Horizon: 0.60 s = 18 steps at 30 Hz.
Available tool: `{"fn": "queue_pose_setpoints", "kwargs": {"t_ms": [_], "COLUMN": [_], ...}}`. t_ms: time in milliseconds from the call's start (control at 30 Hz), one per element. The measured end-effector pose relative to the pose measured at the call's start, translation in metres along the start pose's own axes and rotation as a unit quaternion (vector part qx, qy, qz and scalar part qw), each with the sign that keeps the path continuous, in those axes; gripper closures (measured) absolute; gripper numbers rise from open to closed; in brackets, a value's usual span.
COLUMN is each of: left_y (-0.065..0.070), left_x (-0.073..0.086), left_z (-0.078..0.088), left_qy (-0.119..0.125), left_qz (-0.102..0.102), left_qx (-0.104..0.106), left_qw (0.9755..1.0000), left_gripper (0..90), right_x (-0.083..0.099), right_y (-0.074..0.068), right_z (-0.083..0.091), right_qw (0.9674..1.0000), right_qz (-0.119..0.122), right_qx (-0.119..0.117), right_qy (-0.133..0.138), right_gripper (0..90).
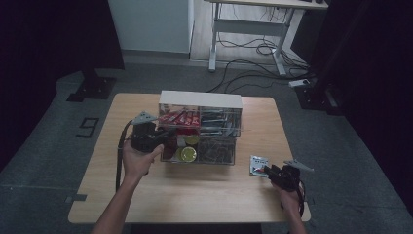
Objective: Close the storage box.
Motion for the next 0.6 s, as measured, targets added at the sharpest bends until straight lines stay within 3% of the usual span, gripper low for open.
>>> {"fn": "queue_pose_setpoints", "kwargs": {"t_ms": [200,333,600], "left_y": [0.000,0.000,-0.004], "left_x": [0.001,0.005,0.019], "left_z": [0.000,0.003,0.013], "left_qy": [0.003,0.012,0.018], "left_qz": [-0.001,-0.005,-0.012], "left_qx": [0.002,0.014,0.007], "left_qw": [1.0000,0.9998,0.9997], "left_gripper": [87.4,83.2,79.5], "right_x": [0.000,0.000,0.000], "right_y": [0.000,0.000,0.000], "right_z": [0.000,0.001,0.001], "right_qw": [1.0000,1.0000,1.0000], "right_qz": [-0.001,0.001,0.003], "right_qx": [0.000,0.000,0.002], "right_qy": [0.000,0.000,0.004], "right_gripper": [58.8,58.0,54.7]}}
Point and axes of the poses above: each handheld gripper's, and its own axes: z roughly backward along the jaws, x roughly out of its underside, y roughly to its right, the point moved 2 cm from there along -z, roughly forward along the jaws, and after that the axes turned 13 degrees about x, right-handed, at the moved point
